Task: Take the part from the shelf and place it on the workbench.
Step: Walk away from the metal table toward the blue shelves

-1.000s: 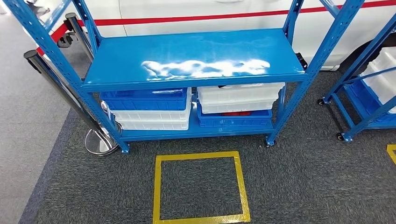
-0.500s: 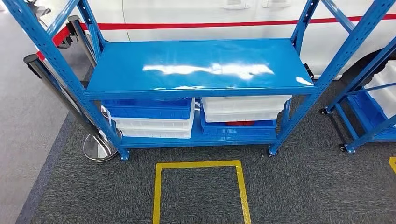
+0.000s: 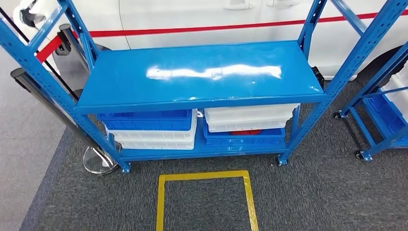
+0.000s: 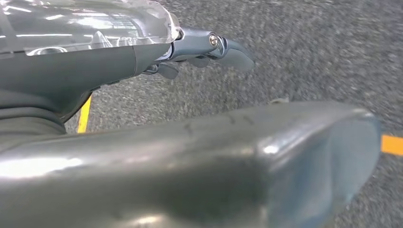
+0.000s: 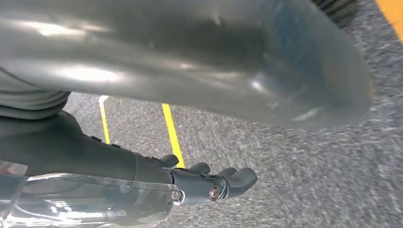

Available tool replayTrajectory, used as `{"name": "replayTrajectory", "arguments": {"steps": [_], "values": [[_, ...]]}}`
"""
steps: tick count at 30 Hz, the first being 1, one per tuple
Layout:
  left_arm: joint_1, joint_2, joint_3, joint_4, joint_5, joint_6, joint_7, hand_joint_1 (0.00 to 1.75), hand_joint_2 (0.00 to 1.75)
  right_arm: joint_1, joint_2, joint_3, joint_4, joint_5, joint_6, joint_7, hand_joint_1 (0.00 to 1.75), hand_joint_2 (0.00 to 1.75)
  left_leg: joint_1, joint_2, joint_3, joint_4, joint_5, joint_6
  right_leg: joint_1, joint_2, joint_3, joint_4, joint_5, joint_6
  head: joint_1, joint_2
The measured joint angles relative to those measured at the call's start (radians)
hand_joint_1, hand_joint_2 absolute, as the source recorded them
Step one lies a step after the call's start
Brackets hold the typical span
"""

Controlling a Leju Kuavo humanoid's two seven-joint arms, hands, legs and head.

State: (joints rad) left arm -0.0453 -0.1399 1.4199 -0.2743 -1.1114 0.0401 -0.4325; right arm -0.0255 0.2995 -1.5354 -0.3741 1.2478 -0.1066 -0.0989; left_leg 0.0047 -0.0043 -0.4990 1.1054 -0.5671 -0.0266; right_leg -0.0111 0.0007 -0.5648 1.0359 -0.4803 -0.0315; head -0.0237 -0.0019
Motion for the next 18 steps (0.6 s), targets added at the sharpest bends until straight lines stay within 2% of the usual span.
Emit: {"name": "replayTrajectory", "arguments": {"steps": [2, 3, 4, 5, 6, 7, 8, 9, 10, 11, 13, 14, 15, 16, 18], "values": [[0.000, 0.000, 0.000, 0.000, 0.000, 0.000, 0.000, 0.00, 0.00, 0.000, -0.001, 0.000, 0.001, 0.000, 0.001, 0.000, 0.00, 0.00, 0.001, 0.000, -0.085, 0.131, -0.052, -0.005, 0.003, 0.000, 0.012, 0.000, -0.013, -0.006, -0.002, 0.000], [0.001, 0.000, 0.000, 0.000, 0.000, 0.000, 0.000, 0.00, 0.00, 0.000, -0.001, 0.000, 0.001, 0.001, 0.002, -0.001, 0.00, 0.00, 0.001, 0.000, -0.122, 0.176, -0.071, -0.003, 0.005, 0.001, 0.020, 0.000, -0.021, -0.007, -0.002, 0.000], [0.003, 0.000, 0.000, 0.000, 0.000, 0.000, 0.000, 0.00, 0.00, 0.001, -0.001, 0.000, 0.002, 0.001, 0.002, -0.001, 0.00, 0.00, 0.001, 0.000, -0.146, 0.193, -0.074, 0.000, 0.007, 0.003, 0.030, 0.000, -0.028, -0.008, -0.002, 0.000], [0.005, 0.000, 0.000, 0.000, -0.001, 0.000, 0.000, 0.00, 0.00, 0.001, -0.001, 0.000, 0.003, 0.001, 0.002, -0.001, 0.00, 0.00, -0.001, 0.000, -0.152, 0.169, -0.051, 0.006, 0.010, 0.004, 0.042, -0.001, -0.037, -0.008, -0.002, 0.000], [0.006, 0.000, 0.000, 0.000, -0.001, 0.000, 0.000, 0.00, 0.00, 0.001, -0.001, 0.000, 0.003, 0.002, 0.002, -0.001, 0.00, 0.00, -0.004, 0.000, -0.144, 0.118, -0.010, 0.015, 0.014, 0.005, 0.056, -0.001, -0.046, -0.008, -0.002, 0.000], [0.007, 0.001, 0.001, -0.001, -0.001, 0.000, 0.000, 0.00, 0.00, 0.002, 0.000, 0.000, 0.005, 0.003, 0.002, -0.001, 0.00, 0.00, -0.009, 0.000, -0.132, 0.054, 0.044, 0.029, 0.015, 0.005, 0.067, -0.002, -0.056, -0.008, -0.001, 0.000], [0.007, 0.003, 0.002, -0.002, -0.003, 0.000, 0.000, 0.00, 0.00, 0.002, 0.001, 0.000, 0.007, 0.004, 0.002, -0.001, 0.00, 0.00, -0.016, 0.000, -0.123, -0.001, 0.086, 0.042, 0.017, 0.005, 0.077, -0.003, -0.064, -0.007, 0.002, 0.000], [0.007, 0.005, 0.003, -0.004, -0.003, 0.001, 0.000, 0.00, 0.00, 0.001, 0.001, 0.000, 0.009, 0.005, 0.002, -0.001, 0.00, 0.00, -0.023, -0.001, -0.115, -0.038, 0.110, 0.053, 0.016, 0.007, 0.082, -0.005, -0.071, -0.003, 0.004, 0.000], [0.009, 0.007, 0.004, -0.006, -0.004, 0.001, 0.001, 0.00, 0.00, 0.001, 0.002, 0.000, 0.012, 0.005, 0.002, -0.001, 0.00, 0.00, -0.029, -0.001, -0.112, -0.062, 0.121, 0.061, 0.014, 0.008, 0.087, -0.005, -0.073, 0.002, 0.006, 0.000], [0.010, 0.007, 0.005, -0.007, -0.005, 0.000, 0.001, 0.00, 0.00, 0.000, 0.001, 0.000, 0.013, 0.006, 0.002, 0.000, 0.00, 0.00, -0.031, -0.002, -0.105, -0.071, 0.115, 0.065, 0.014, 0.009, 0.093, -0.004, -0.071, 0.009, 0.007, 0.000], [0.011, 0.005, 0.006, -0.008, -0.006, 0.000, 0.002, 0.00, 0.00, -0.001, 0.000, 0.000, 0.015, 0.006, 0.002, 0.000, 0.00, 0.00, -0.027, -0.002, -0.073, -0.101, 0.121, 0.070, 0.013, 0.007, 0.106, 0.009, -0.069, 0.021, 0.006, 0.000], [0.010, 0.004, 0.006, -0.009, -0.006, 0.000, 0.002, 0.00, 0.00, -0.001, 0.000, 0.000, 0.016, 0.007, 0.002, 0.000, 0.00, 0.00, -0.023, -0.002, -0.056, -0.110, 0.121, 0.071, 0.013, 0.007, 0.099, 0.030, -0.074, 0.027, 0.007, 0.000], [0.008, 0.002, 0.006, -0.009, -0.007, 0.000, 0.002, 0.00, 0.00, -0.003, -0.001, -0.001, 0.016, 0.008, 0.001, 0.000, 0.00, 0.00, -0.019, -0.002, -0.042, -0.119, 0.121, 0.071, 0.012, 0.006, 0.078, 0.069, -0.089, 0.032, 0.008, 0.000], [0.007, 0.002, 0.006, -0.009, -0.007, 0.000, 0.002, 0.00, 0.00, -0.005, -0.002, -0.001, 0.016, 0.008, 0.001, 0.000, 0.00, 0.00, -0.018, -0.002, -0.034, -0.122, 0.116, 0.073, 0.009, 0.006, 0.044, 0.123, -0.112, 0.037, 0.010, 0.000], [0.005, 0.001, 0.006, -0.010, -0.007, -0.001, 0.002, 0.00, 0.00, -0.007, -0.005, -0.001, 0.017, 0.008, 0.001, 0.000, 0.00, 0.00, -0.015, -0.002, -0.023, -0.123, 0.103, 0.073, 0.001, 0.005, -0.039, 0.228, -0.164, 0.049, 0.011, 0.000]]}}
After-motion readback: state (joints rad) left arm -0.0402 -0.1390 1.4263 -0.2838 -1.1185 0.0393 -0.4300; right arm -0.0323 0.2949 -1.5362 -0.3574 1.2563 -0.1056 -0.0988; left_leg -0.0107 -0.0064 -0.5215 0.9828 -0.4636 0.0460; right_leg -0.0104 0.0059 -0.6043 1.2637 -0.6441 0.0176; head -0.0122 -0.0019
